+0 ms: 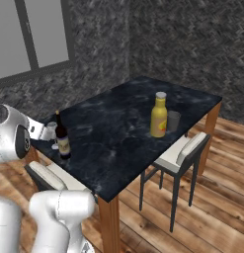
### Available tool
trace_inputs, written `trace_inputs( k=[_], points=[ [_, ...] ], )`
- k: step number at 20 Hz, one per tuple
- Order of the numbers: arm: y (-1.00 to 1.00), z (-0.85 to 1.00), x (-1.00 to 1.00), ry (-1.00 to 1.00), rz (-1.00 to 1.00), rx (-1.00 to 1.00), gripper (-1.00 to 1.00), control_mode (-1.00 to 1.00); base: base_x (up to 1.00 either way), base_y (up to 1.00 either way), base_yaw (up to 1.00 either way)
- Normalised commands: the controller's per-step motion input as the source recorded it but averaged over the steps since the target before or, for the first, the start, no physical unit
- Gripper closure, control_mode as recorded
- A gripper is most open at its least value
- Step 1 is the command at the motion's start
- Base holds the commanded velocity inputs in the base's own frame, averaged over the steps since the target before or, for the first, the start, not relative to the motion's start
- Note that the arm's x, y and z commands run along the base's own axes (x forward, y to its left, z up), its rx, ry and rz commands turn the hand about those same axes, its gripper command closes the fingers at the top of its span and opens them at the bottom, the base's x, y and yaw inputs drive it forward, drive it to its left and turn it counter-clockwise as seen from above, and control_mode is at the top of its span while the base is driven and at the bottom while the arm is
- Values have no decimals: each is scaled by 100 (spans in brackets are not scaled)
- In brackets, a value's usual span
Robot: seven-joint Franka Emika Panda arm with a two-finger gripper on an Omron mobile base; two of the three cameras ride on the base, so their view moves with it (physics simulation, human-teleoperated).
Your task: There is a wine glass and glass cup on the dining counter. Place the wine bottle next to the wine glass and the juice bottle next to the glass cup.
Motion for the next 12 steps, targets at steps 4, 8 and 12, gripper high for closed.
trace_inputs(
  k=[4,8,12],
  points=[
    [-12,26,-69,16,0,0,-100,-100,0,0,0],
    [-9,11,-77,6,0,-1,-100,-100,0,0,0],
    [-14,0,-83,0,0,-8,-100,-100,0,0,0]
  ],
)
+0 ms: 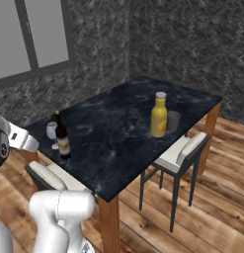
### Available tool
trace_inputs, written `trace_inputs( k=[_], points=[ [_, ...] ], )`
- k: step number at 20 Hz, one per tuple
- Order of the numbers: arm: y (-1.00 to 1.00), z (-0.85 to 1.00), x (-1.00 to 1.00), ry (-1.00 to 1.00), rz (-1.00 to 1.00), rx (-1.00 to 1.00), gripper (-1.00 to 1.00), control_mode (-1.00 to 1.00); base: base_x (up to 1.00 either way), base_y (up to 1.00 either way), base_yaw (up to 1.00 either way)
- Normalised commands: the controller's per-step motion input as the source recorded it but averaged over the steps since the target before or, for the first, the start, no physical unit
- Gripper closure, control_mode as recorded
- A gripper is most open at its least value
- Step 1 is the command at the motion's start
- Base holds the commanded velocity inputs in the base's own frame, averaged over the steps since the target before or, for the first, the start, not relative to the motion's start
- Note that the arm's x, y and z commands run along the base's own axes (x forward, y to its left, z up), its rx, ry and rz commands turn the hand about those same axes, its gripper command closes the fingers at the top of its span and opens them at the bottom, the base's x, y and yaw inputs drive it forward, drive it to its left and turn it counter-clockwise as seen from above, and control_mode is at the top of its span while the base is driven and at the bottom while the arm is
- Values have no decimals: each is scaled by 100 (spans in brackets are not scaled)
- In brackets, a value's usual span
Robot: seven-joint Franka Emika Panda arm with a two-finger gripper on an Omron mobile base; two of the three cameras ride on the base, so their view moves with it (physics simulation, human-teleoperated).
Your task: There is a wine glass and glass cup on the dining counter. Place the wine bottle next to the wine glass and the juice bottle next to the glass cup.
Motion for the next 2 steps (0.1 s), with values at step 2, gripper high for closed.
trace_inputs(
  k=[2],
  points=[
    [-18,0,-83,0,0,-13,-100,-100,0,0,0]
  ],
)
